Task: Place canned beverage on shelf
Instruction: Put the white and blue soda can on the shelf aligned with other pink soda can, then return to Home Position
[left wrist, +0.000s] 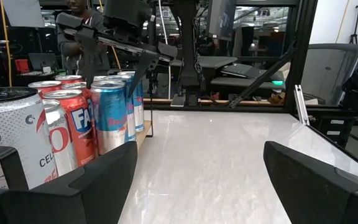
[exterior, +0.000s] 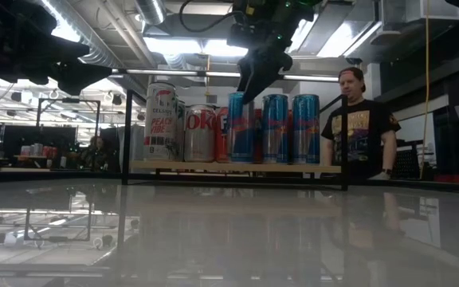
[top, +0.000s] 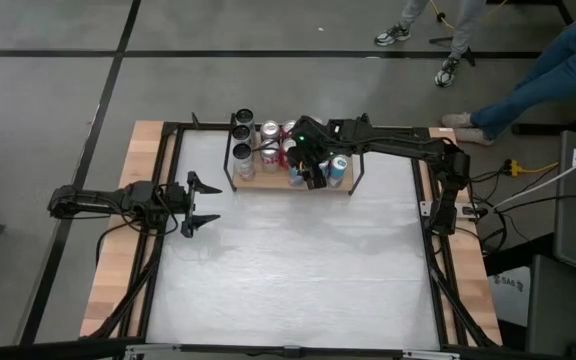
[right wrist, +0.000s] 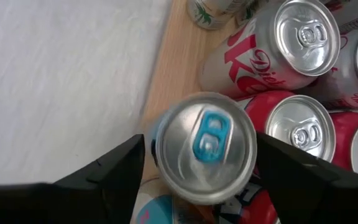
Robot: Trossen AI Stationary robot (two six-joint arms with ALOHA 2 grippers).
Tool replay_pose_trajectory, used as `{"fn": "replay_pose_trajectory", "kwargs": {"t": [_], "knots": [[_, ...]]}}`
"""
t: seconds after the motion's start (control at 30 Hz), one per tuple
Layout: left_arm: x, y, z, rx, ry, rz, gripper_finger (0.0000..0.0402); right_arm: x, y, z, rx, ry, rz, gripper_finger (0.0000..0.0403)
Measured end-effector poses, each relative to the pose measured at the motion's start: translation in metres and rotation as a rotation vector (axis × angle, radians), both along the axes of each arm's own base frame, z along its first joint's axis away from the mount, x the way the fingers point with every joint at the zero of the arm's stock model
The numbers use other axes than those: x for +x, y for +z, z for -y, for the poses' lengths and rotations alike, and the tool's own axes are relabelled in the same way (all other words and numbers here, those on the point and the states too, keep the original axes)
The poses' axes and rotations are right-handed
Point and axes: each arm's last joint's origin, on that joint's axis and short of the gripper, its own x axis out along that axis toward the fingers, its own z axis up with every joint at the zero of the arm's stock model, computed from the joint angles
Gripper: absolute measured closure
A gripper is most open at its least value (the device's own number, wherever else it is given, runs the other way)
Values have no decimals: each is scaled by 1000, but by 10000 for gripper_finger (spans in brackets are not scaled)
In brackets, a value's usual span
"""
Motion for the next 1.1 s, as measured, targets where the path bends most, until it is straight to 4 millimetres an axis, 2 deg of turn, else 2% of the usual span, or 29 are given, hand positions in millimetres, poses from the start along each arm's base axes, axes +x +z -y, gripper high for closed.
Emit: {"fn": "replay_pose_trajectory", "kwargs": {"t": [0.67, 0.9, 1.1], "knots": [[0, 0, 0, 0, 0, 0, 56, 0, 1, 0, 3, 6, 7, 112], [0, 0, 0, 0, 0, 0, 56, -4, 14, -2, -14, 7, 61, 111], [0, 0, 0, 0, 0, 0, 56, -15, 33, -4, -39, -3, 95, 111]]}}
